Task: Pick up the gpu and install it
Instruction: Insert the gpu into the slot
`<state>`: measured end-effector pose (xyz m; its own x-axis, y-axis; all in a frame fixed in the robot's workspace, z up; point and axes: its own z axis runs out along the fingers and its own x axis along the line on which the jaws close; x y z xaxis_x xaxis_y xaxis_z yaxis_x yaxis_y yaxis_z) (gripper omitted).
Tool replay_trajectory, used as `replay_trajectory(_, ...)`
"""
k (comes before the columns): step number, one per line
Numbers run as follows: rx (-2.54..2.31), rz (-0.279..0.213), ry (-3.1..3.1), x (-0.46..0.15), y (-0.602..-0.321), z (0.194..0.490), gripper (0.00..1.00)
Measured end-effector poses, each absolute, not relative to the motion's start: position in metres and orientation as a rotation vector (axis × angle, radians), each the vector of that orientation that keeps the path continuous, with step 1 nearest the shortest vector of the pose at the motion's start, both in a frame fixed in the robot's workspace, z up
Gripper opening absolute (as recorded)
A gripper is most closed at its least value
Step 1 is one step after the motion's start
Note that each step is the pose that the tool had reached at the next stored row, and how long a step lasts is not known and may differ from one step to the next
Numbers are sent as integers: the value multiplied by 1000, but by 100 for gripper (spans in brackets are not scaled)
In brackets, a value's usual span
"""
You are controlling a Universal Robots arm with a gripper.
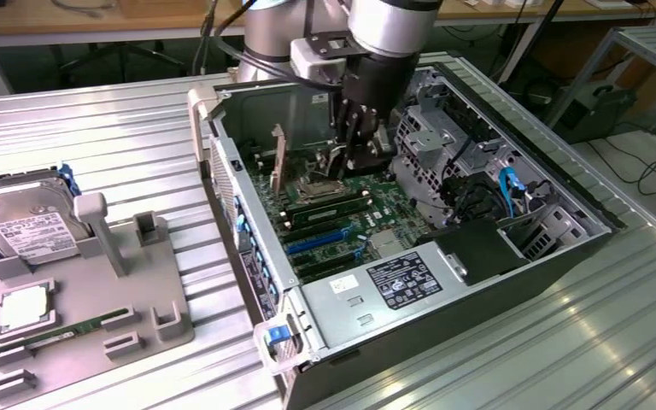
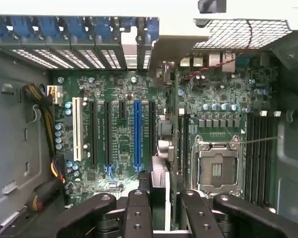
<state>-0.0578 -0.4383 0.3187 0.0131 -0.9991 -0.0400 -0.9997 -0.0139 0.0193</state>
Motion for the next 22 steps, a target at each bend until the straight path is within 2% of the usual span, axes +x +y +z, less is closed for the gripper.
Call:
replay_trajectory(2,-2228,67,2192,-63,-442,310,28)
replay_trajectory(3,-2228,67,2193,-62,-443,296,28)
replay_trajectory(22,-2228,67,2193,-63,-444,291,28)
